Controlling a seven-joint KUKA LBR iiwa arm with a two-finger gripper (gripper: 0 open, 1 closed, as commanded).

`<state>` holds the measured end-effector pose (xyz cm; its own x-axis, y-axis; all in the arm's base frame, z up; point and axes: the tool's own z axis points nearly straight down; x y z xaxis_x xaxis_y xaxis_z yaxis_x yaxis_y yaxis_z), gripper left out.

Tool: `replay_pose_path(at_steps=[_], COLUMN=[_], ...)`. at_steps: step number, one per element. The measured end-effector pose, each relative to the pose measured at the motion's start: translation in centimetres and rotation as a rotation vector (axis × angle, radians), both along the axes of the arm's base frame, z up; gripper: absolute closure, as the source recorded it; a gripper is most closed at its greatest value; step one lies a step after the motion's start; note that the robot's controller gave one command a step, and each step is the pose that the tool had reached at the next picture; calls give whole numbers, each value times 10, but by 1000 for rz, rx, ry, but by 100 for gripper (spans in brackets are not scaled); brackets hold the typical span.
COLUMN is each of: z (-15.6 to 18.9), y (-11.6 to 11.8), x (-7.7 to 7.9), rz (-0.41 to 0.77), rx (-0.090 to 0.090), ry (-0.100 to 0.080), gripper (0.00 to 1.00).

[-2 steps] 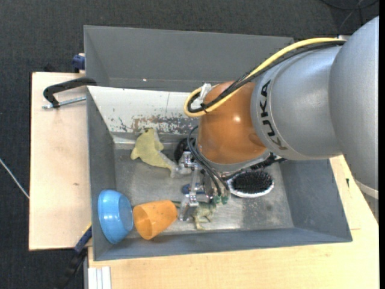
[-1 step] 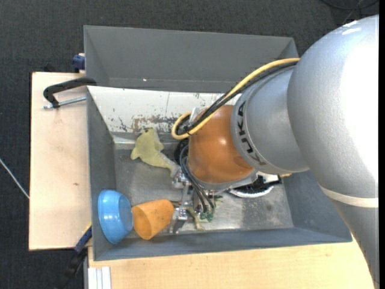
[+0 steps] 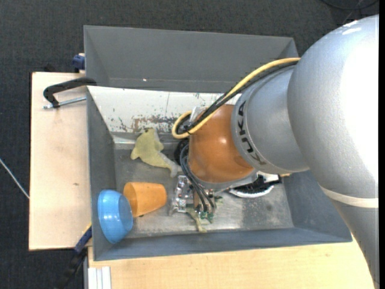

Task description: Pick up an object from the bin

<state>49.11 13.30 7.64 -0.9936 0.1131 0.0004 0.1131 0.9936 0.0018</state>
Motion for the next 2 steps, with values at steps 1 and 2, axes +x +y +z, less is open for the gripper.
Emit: replay_pose_path(at_steps=[1,2], z=[0,5], y=[0,-40], x=[0,12], rz=[0,5], rx=[0,-2], ry=[0,-5], gripper=[0,0])
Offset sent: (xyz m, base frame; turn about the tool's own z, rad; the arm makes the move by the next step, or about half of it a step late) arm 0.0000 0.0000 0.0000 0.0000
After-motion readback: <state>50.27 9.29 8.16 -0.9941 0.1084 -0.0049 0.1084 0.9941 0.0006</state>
